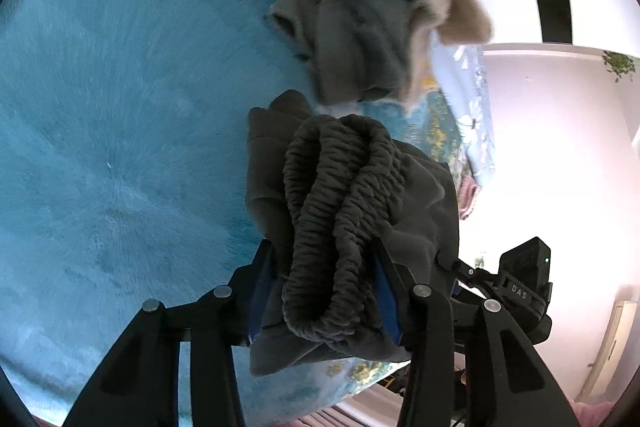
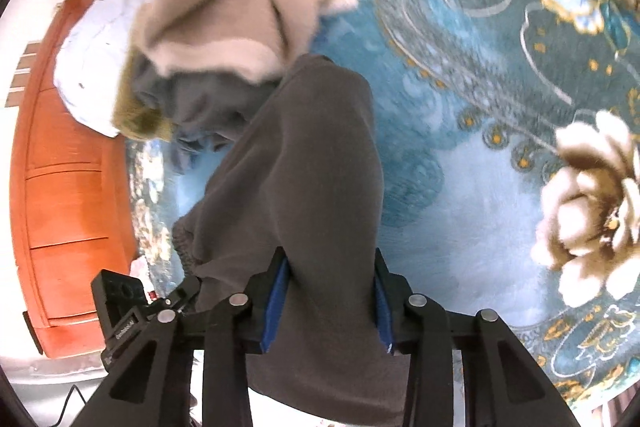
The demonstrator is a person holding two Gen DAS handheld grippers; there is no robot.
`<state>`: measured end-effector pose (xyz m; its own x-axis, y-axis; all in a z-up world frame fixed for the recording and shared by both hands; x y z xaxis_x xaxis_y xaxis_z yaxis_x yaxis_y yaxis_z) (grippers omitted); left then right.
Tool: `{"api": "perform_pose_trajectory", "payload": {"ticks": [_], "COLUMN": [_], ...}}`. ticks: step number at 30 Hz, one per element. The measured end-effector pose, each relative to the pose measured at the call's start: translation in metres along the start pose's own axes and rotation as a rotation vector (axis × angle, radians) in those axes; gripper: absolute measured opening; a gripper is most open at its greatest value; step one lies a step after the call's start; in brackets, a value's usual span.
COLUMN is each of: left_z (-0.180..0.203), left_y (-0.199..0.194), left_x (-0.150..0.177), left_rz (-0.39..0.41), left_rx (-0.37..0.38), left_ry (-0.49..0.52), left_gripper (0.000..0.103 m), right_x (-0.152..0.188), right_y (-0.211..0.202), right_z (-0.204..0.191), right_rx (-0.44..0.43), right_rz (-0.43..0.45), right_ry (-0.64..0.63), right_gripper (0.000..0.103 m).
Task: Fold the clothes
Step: 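Grasp the folded sweatpants with both grippers and lift them off the blanket, then carry the folded sweatpants with both grippers toward the folded pink garment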
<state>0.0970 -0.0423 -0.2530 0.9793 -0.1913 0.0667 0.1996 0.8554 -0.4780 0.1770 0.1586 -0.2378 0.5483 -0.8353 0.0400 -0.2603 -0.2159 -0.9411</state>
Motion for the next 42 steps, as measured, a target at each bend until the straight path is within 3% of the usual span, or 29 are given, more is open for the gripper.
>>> {"api": "perform_pose_trajectory", "payload": {"ticks": [7,13,18,23,33,38,42], "left_z": [0.082,0.151,0.209,0.253,0.284,0.300,0.311], "left_y": [-0.037,-0.056,-0.027,0.004,0.066,0.072,0.075], "left_x": [0.000,0.010,0.028,0.059,0.111,0.111,0.110], "left_rz": [0.052,0.064,0.091,0.162,0.234,0.233,0.218], "left_rx": [0.050,0.049,0.014,-0.019,-0.015,-0.028,0.004], "left_ry": [0.111,0.203,0.260,0.251,0.140,0.172,0.214], "left_gripper": [0.047,0.047,0.047,0.047,0.047,0.047,0.047], "right_x": [0.004,0.002,-0.014,-0.038,-0.068,-0.069,-0.067], "right_y": [-0.099,-0.166,-0.208,-0.240,-0.290,-0.299,-0.310], "right_z": [-0.010,-0.007,0.027,0.069,0.137,0.152,0.156], "right_rx": [-0.064,-0.118,-0.171,-0.211,-0.212,-0.230,-0.232], "right_rz": [0.122,0.227,0.293,0.319,0.307,0.311,0.337], "right_ry": [-0.045,-0.060,-0.041,-0.074,-0.194,-0.167,-0.141], "right_gripper": [0.040,0.040,0.040,0.040,0.040,0.040,0.040]}}
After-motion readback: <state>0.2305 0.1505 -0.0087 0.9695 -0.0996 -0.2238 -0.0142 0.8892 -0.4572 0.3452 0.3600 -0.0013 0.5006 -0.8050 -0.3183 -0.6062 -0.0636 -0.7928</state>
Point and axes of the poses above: each gripper's, at about its wrist camera, not at the fingertips, and y roughly the way its jaws point, z to its right, x to its underside, the point moved 7 cm from there along y, roughly the way its jaws point, and after that the axes turned 14 degrees about x, right-handed, at the moved point
